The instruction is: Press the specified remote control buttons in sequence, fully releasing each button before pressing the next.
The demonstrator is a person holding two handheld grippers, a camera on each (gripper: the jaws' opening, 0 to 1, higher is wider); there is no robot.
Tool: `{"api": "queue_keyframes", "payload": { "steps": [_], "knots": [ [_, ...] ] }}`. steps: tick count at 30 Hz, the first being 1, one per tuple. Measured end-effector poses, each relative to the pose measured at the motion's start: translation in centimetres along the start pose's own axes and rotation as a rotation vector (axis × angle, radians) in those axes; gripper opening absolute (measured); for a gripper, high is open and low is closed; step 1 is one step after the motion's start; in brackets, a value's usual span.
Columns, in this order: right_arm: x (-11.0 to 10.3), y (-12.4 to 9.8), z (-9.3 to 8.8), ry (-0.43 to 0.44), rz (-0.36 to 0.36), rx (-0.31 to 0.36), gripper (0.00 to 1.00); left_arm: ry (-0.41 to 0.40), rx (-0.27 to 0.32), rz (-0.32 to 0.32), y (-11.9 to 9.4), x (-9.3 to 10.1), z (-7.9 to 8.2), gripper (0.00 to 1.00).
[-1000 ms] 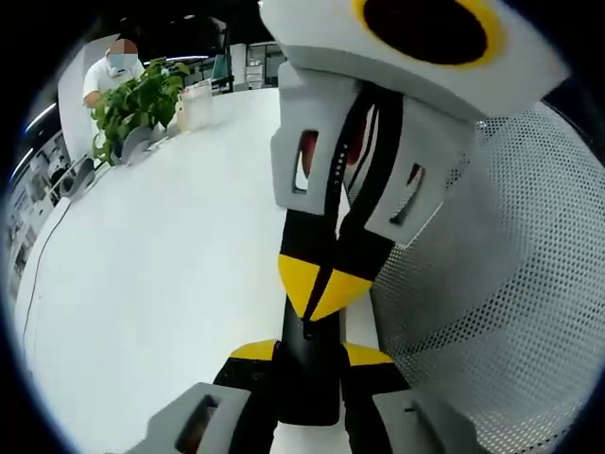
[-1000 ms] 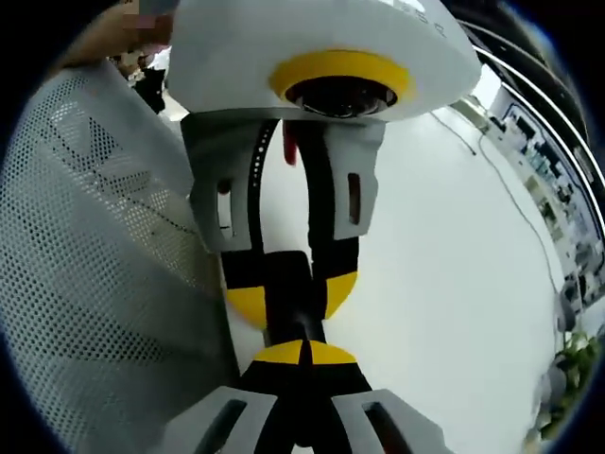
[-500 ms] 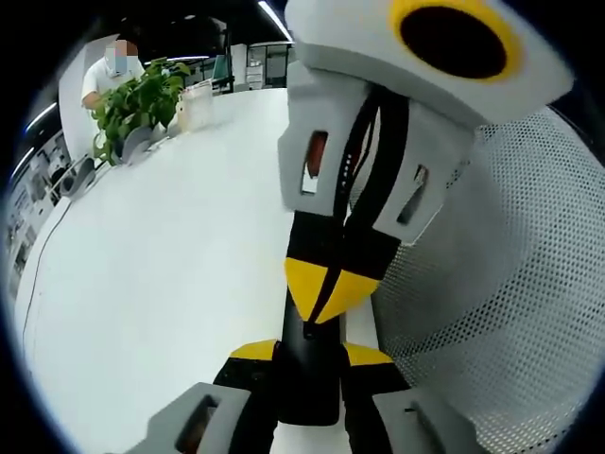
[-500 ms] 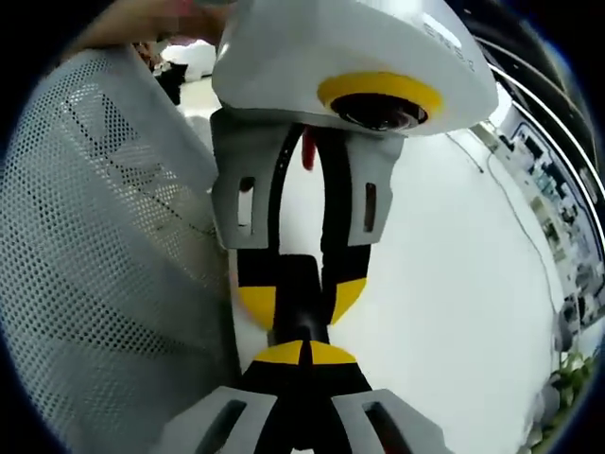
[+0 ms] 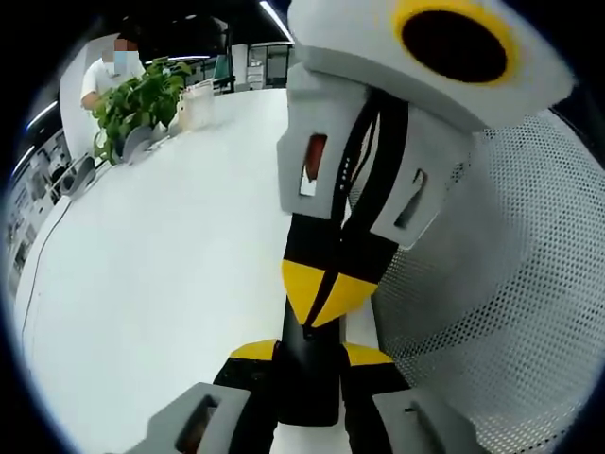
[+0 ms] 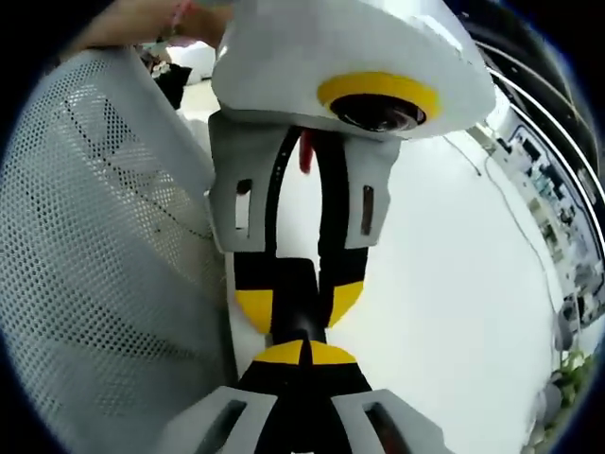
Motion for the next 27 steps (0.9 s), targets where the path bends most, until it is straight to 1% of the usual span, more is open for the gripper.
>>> {"api": "queue_keyframes", "payload": {
  "steps": [1, 3, 4, 5, 12, 16, 22, 27],
  "knots": [
    [-0.03, -0.02, 0.0, 0.003, 0.003, 0.002, 0.0, -0.002, 0.001, 0.0, 0.01, -0.02, -0.01, 0.25],
    [-0.61, 0.04, 0.17, 0.042, 0.045, 0.014, 0.0, -0.007, 0.005, 0.001, 0.01, -0.05, -0.04, 0.25],
    [-0.6, 0.18, 0.22, 0.029, 0.031, 0.012, 0.0, -0.007, 0.006, 0.001, 0.01, -0.05, -0.06, 0.25],
    [-0.53, 0.2, 0.22, -0.002, 0.025, 0.002, 0.0, -0.006, 0.006, 0.001, 0.01, -0.05, -0.06, 0.25],
    [-0.49, 0.31, 0.27, 0.012, 0.032, 0.015, 0.0, 0.002, -0.007, -0.008, 0.0, -0.09, 0.01, 0.25],
    [-0.51, 0.39, 0.36, -0.007, 0.022, 0.013, 0.0, 0.003, -0.007, -0.007, -0.01, -0.09, -0.02, 0.25],
    [-0.25, 0.57, 0.63, 0.044, 0.019, 0.016, 0.0, 0.001, -0.01, -0.003, -0.1, -0.2, -0.12, 0.25],
    [-0.29, 0.67, 0.8, 0.052, 0.003, 0.009, 0.0, 0.004, -0.017, 0.0, -0.16, -0.27, -0.22, 0.25]
  ]
}}
Point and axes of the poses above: the point that each gripper's makers call its tool centre point, and the gripper's own axes: y roughly forward along the fingers, x roughly to its right, z roughly out of its top, the point moved 4 cm from there along -y, roughly backward along the fingers, and after that the axes turned 8 degrees about y, right-handed, at the moved point
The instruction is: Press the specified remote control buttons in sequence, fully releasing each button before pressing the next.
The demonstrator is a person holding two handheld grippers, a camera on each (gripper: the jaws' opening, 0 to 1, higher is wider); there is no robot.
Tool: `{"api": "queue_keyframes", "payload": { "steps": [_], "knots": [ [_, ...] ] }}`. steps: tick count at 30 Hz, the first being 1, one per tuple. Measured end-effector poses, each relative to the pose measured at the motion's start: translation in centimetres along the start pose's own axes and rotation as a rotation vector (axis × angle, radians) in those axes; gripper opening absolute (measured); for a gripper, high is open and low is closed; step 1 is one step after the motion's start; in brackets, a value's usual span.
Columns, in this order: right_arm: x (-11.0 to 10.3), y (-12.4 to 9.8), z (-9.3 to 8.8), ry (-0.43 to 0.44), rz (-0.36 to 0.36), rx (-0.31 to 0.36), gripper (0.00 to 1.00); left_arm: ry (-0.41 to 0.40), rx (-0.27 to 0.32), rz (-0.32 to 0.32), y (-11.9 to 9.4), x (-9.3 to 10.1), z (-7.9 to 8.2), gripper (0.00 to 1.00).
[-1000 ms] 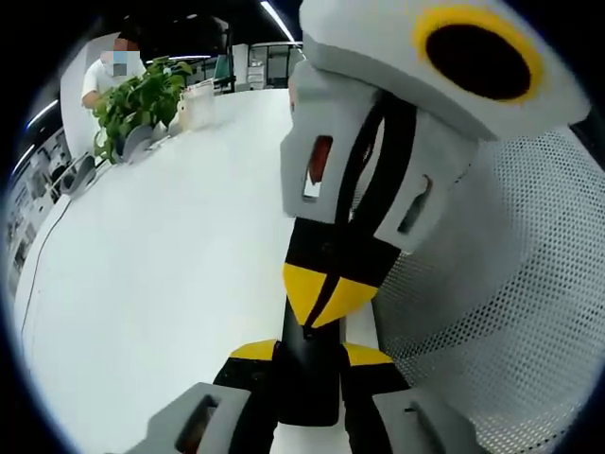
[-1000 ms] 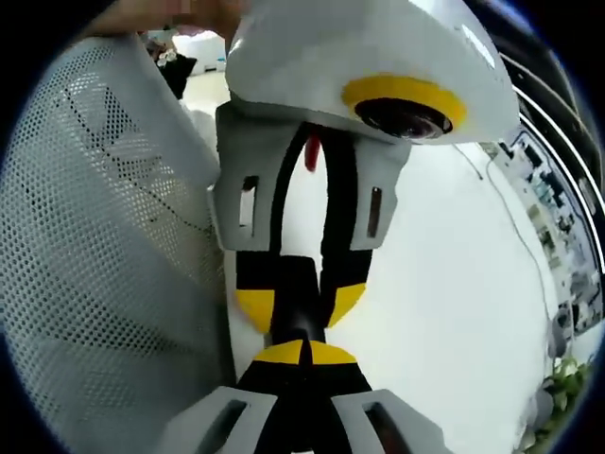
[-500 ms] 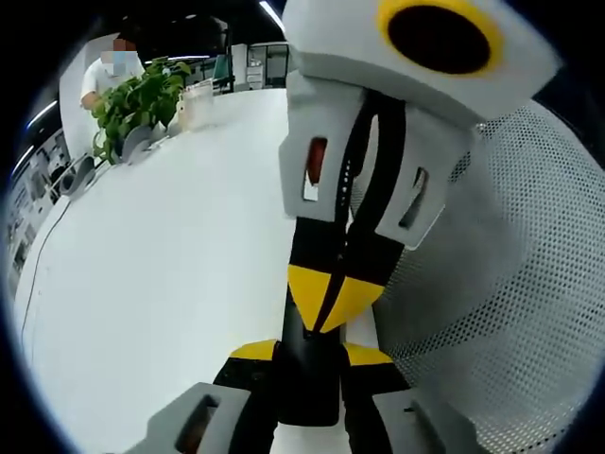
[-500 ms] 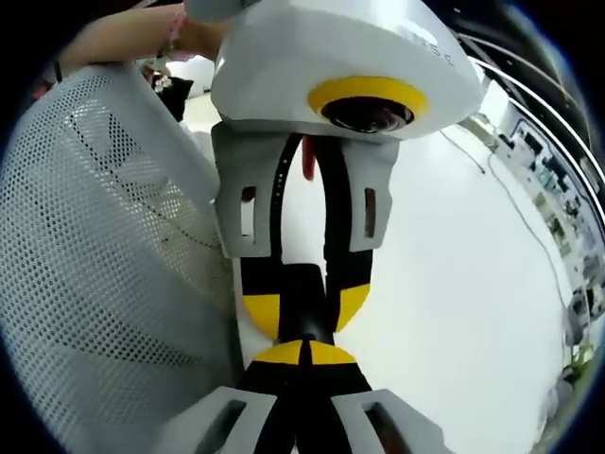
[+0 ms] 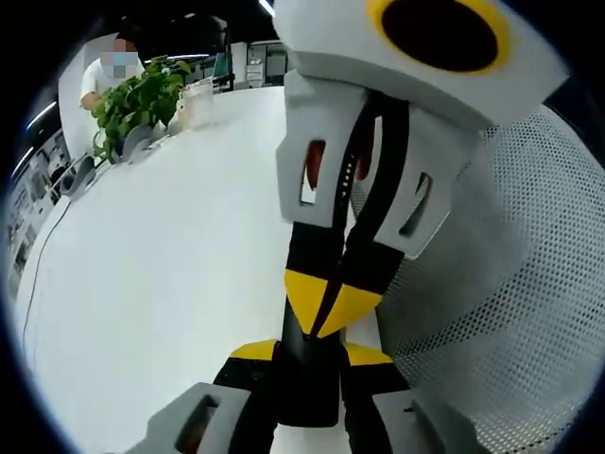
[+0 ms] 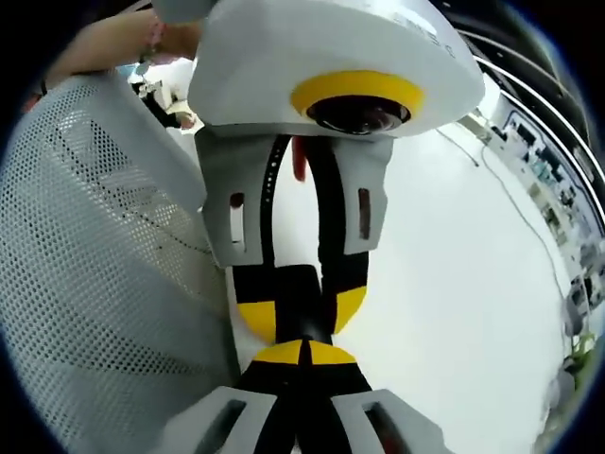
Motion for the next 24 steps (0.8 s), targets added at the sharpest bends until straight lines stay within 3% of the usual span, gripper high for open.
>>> {"api": "queue_keyframes", "payload": {
  "steps": [7, 17, 24],
  "knots": [
    [0.23, 0.02, -0.08, 0.036, -0.011, 0.033, 0.0, 0.019, -0.021, 0.007, 0.04, -0.09, 0.07, 0.25],
    [0.31, 0.21, 0.31, -0.024, -0.043, 0.045, 0.0, 0.025, -0.029, 0.01, 0.03, -0.17, 0.1, 0.25],
    [0.66, -0.04, 0.0, -0.015, 0.039, 0.093, 0.0, 0.026, -0.008, 0.016, 0.06, -0.11, 0.04, 0.25]
  ]
}}
Point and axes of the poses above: the point that each gripper's makers call its tool centre point, and the gripper's own axes: y roughly forward along the fingers, x roughly to its right, z roughly out of its top, the point moved 4 cm from there along -y, roughly backward along the fingers, and after that the axes turned 8 degrees about y, right-handed, at the moved point
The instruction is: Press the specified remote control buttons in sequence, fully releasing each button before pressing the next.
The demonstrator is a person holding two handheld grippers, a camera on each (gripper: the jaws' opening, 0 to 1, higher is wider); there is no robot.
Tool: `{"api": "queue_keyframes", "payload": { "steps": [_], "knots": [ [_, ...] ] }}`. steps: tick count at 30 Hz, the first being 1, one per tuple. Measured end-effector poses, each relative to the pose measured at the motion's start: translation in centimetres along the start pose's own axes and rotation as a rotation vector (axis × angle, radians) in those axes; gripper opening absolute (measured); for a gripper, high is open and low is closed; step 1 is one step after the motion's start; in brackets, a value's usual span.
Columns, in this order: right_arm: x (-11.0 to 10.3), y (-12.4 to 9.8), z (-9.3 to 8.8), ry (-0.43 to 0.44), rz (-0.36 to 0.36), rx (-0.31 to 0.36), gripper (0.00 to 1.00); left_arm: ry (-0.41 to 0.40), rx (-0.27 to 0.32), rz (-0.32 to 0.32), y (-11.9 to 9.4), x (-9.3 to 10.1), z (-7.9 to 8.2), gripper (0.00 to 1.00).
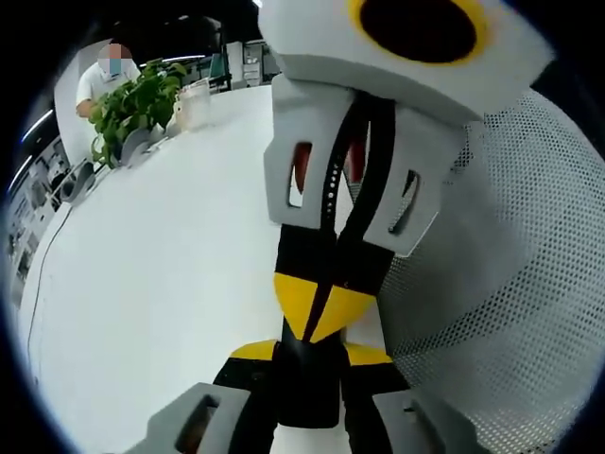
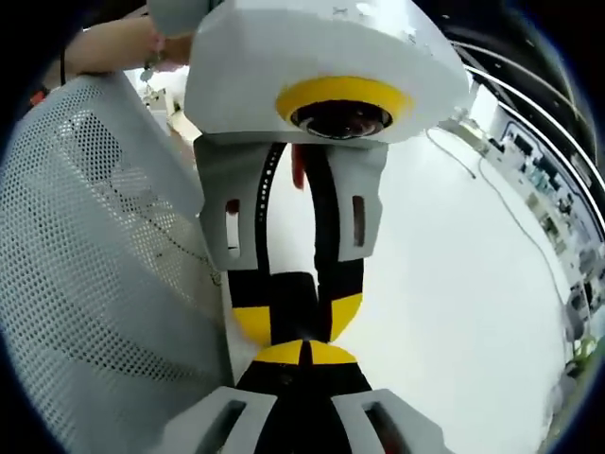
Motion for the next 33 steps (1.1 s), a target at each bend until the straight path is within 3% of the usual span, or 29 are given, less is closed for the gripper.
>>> {"api": "queue_keyframes", "payload": {
  "steps": [3, 8, 27, 30, 33],
  "knots": [
    [0.01, 0.04, 0.1, 0.005, 0.018, -0.003, 0.0, -0.004, 0.008, 0.006, -0.01, 0.04, -0.01, 0.25],
    [-0.32, 0.09, 0.1, -0.095, 0.009, -0.026, 0.0, 0.001, -0.007, 0.004, 0.05, 0.04, 0.12, 0.25],
    [-0.75, 0.04, 0.25, -0.08, 0.052, -0.033, 0.06, -0.014, 0.0, 0.016, -0.21, 0.0, -0.03, 0.25],
    [-0.82, 0.02, 0.23, -0.102, 0.055, -0.038, 0.07, -0.074, 0.003, 0.017, -0.23, -0.1, 0.03, 0.25],
    [-0.92, -0.06, 0.21, -0.112, 0.062, -0.037, 0.08, -0.041, -0.002, 0.014, -0.23, -0.03, 0.01, 0.25]
  ]
}}
Point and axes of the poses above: the point that each gripper's makers call its tool centre point, and the gripper's own axes: y roughly forward along the fingers, x roughly to its right, z roughly out of its top, the point moved 4 cm from there along -y, roughly backward along the fingers, and after that the axes turned 8 degrees about y, right-handed, at the moved point
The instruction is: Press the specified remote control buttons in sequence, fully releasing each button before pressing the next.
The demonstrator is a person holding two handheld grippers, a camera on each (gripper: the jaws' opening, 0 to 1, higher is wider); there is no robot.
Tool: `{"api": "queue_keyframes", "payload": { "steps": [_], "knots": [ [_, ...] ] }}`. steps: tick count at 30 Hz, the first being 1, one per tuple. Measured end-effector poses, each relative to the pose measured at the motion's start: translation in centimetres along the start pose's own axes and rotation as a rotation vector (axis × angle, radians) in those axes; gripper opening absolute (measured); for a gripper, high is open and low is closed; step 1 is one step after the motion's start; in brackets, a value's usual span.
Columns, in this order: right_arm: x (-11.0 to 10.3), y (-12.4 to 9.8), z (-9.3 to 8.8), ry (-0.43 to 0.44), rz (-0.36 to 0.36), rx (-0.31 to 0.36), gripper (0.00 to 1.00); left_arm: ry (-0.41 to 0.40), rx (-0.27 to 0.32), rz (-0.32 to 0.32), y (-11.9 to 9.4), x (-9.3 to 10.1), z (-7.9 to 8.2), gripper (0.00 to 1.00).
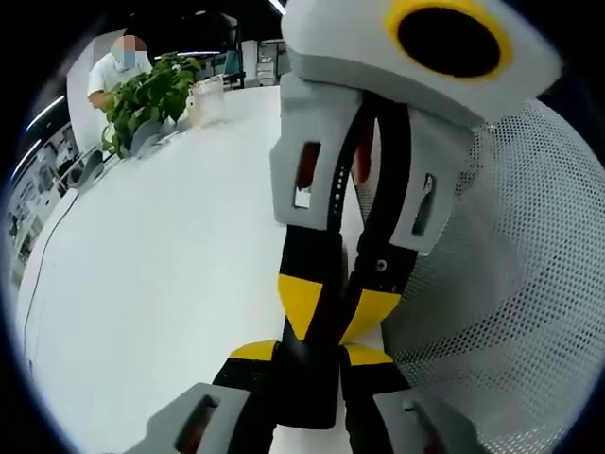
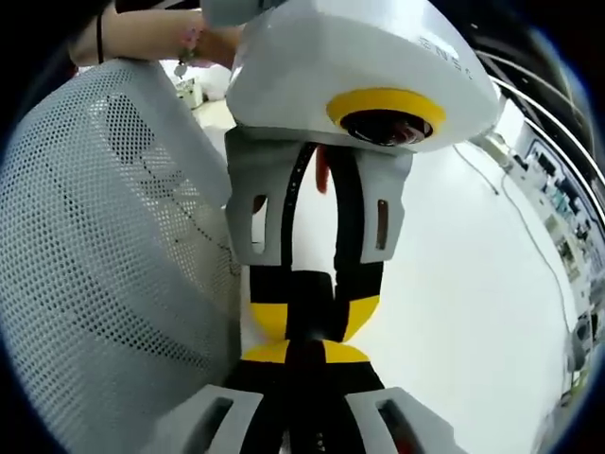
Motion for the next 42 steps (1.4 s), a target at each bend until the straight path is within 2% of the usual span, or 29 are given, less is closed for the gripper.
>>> {"api": "queue_keyframes", "payload": {
  "steps": [6, 8, 10, 17, 21, 23, 27, 36, 42],
  "knots": [
    [-0.3, -0.1, -0.1, -0.012, 0.013, 0.0, 0.13, 0.026, -0.03, 0.005, 0.1, 0.1, 0.1, 0.25],
    [-0.3, -0.1, -0.4, -0.012, 0.013, -0.007, 0.2, 0.027, -0.034, 0.008, 0.1, 0.1, 0.1, 0.25],
    [-0.2, -0.2, -0.7, -0.01, 0.014, -0.008, 0.22, 0.038, -0.039, 0.01, 0.1, 0.1, 0.1, 0.25],
    [0.5, -0.6, -1.8, 0.021, -0.011, -0.04, 0.24, 0.032, -0.042, 0.013, 0.2, 0.1, 0.1, 0.25],
    [0.9, -0.6, -3.2, 0.018, -0.031, -0.102, 0.23, 0.031, -0.042, 0.015, 0.2, 0.1, 0.1, 0.25],
    [1.0, -0.7, -3.2, 0.05, -0.026, -0.087, 0.22, 0.031, -0.04, 0.016, 0.2, 0.1, 0.1, 0.25],
    [1.2, -0.9, -3.6, 0.047, -0.026, -0.096, 0.21, 0.03, -0.038, 0.017, 0.3, 0.1, 0.1, 0.25],
    [2.0, -1.8, -5.0, 0.146, -0.027, -0.093, 0.23, 0.024, -0.025, 0.024, 0.3, 0.1, 0.1, 0.25],
    [1.9, -1.7, -4.9, 0.134, -0.032, -0.103, 0.23, 0.022, -0.014, 0.028, 0.2, 0.1, 0.1, 0.25]
  ]
}}
Point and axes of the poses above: the point that each gripper's makers call its tool centre point, and the gripper's own axes: y roughly forward along the fingers, x roughly to its right, z roughly out of its top, the point moved 4 cm from there along -y, roughly backward along the fingers, and after that the axes turned 8 degrees about y, right-handed, at the moved point
